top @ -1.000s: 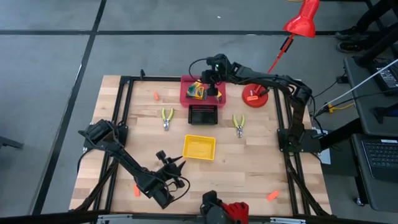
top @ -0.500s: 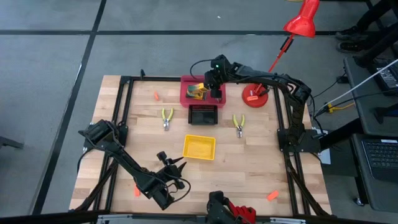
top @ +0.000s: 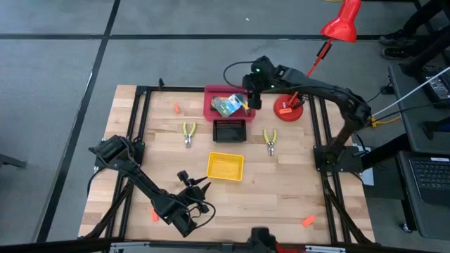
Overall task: Pick & Place School Supplies
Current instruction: Put the green hole puncher into the yellow bin
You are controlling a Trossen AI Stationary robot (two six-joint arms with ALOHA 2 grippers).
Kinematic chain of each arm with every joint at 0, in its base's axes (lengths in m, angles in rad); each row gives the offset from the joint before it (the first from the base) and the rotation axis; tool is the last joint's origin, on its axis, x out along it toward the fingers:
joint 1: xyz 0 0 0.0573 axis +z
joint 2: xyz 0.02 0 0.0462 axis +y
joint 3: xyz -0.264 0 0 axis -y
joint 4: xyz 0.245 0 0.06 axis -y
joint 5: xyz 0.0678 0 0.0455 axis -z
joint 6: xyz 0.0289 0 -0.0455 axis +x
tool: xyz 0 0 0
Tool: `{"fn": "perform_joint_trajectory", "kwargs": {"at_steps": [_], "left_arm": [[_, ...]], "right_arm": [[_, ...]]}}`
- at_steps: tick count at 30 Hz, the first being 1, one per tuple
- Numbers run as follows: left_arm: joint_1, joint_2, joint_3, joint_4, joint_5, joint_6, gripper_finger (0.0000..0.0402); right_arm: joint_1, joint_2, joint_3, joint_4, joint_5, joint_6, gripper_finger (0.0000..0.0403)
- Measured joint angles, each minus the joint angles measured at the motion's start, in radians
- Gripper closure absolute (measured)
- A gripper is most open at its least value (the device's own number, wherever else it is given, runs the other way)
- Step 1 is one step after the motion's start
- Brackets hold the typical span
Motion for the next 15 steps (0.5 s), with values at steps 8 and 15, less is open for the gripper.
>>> {"fn": "perform_joint_trajectory", "kwargs": {"at_steps": [8, 15], "left_arm": [[0.004, 0.000, 0.000, -0.009, 0.001, -0.005, 0.0287], [0.004, 0.000, 0.000, -0.028, 0.013, -0.085, 0.0287]], "right_arm": [[0.145, -0.144, -0.014, -0.283, -0.166, 0.209, 0.0197], [0.290, -0.208, -0.244, -0.360, 0.043, 0.540, 0.0209]]}}
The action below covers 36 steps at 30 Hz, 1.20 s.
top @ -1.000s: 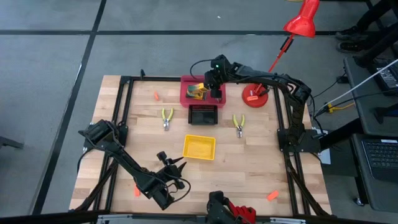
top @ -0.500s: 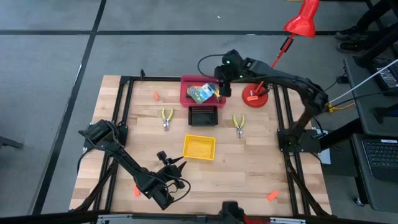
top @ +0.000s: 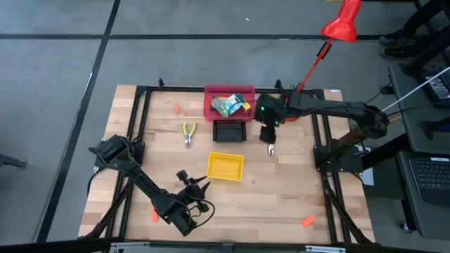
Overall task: Pick & Place School Supplies
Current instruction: Put the green hole puncher into the yellow bin
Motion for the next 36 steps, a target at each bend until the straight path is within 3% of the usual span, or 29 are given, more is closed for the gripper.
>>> {"fn": "perform_joint_trajectory", "kwargs": {"at_steps": [8, 18, 36], "left_arm": [[-0.001, -0.003, 0.000, -0.043, 0.002, -0.088, 0.0287], [-0.017, -0.120, 0.001, -0.073, -0.006, -0.073, 0.0287], [-0.070, -0.133, 0.001, -0.064, -0.058, -0.063, 0.0287]], "right_arm": [[-0.074, -0.006, -0.211, 0.037, 0.245, 0.356, 0.0246], [-0.219, -0.006, -0.351, 0.229, 0.028, 0.409, 0.0258], [-0.220, -0.003, -0.436, 0.240, -0.045, 0.581, 0.0220]]}}
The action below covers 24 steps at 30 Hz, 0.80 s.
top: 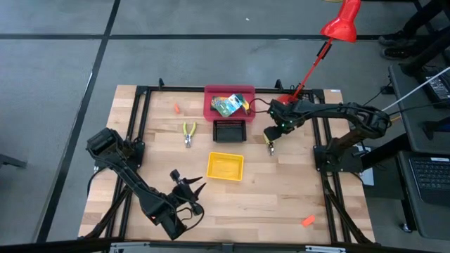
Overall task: Pick & Place School Supplies
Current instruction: Put the green hole puncher into the yellow bin
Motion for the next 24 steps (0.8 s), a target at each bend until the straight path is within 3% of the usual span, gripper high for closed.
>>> {"fn": "perform_joint_trajectory", "kwargs": {"at_steps": [8, 15, 18, 23, 24], "left_arm": [[0.000, 0.000, 0.000, 0.002, -0.001, 0.005, 0.0287], [0.000, -0.001, 0.000, 0.013, -0.005, 0.031, 0.0287], [0.000, -0.001, 0.000, 0.014, -0.004, 0.030, 0.0287], [-0.004, -0.001, 0.001, 0.017, 0.004, 0.020, 0.0287], [-0.006, -0.001, 0.001, 0.018, 0.004, 0.020, 0.0287]], "right_arm": [[0.004, 0.064, -0.030, 0.119, -0.008, 0.035, 0.0220], [0.009, 0.109, -0.019, 0.106, 0.006, 0.053, 0.0229], [0.024, 0.102, -0.022, 0.103, 0.020, 0.049, 0.0262], [0.078, 0.089, -0.026, 0.101, 0.048, 0.022, 0.0362], [0.093, 0.089, -0.025, 0.102, 0.053, 0.008, 0.0365]]}}
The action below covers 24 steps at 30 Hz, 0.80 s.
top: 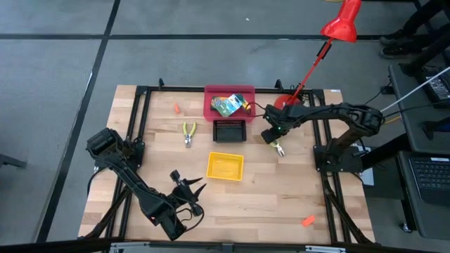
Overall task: Pick & Place School Supplies
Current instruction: Put the green hole puncher into the yellow bin
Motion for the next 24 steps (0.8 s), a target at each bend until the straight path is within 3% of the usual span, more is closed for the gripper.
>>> {"fn": "perform_joint_trajectory", "kwargs": {"at_steps": [4, 6, 9, 12, 18, 24], "left_arm": [[-0.007, 0.000, 0.000, 0.000, 0.000, -0.001, 0.0288], [-0.010, 0.000, 0.000, 0.000, 0.000, -0.001, 0.0288], [-0.011, 0.000, 0.001, -0.001, 0.000, 0.000, 0.0288], [-0.012, 0.000, 0.001, -0.001, -0.001, 0.025, 0.0288], [-0.012, 0.000, 0.001, -0.005, -0.004, 0.050, 0.0288], [-0.012, 0.000, 0.001, -0.028, -0.009, 0.053, 0.0288]], "right_arm": [[0.074, -0.008, 0.000, -0.012, 0.023, 0.006, 0.0365], [0.123, -0.031, -0.004, -0.034, -0.016, 0.023, 0.0365], [0.220, -0.095, -0.008, -0.051, -0.079, 0.049, 0.0365], [0.335, -0.171, 0.028, -0.045, -0.054, 0.072, 0.0365], [0.575, -0.228, 0.202, -0.071, 0.020, 0.094, 0.0365], [0.650, -0.084, 0.444, -0.072, 0.045, -0.031, 0.0365]]}}
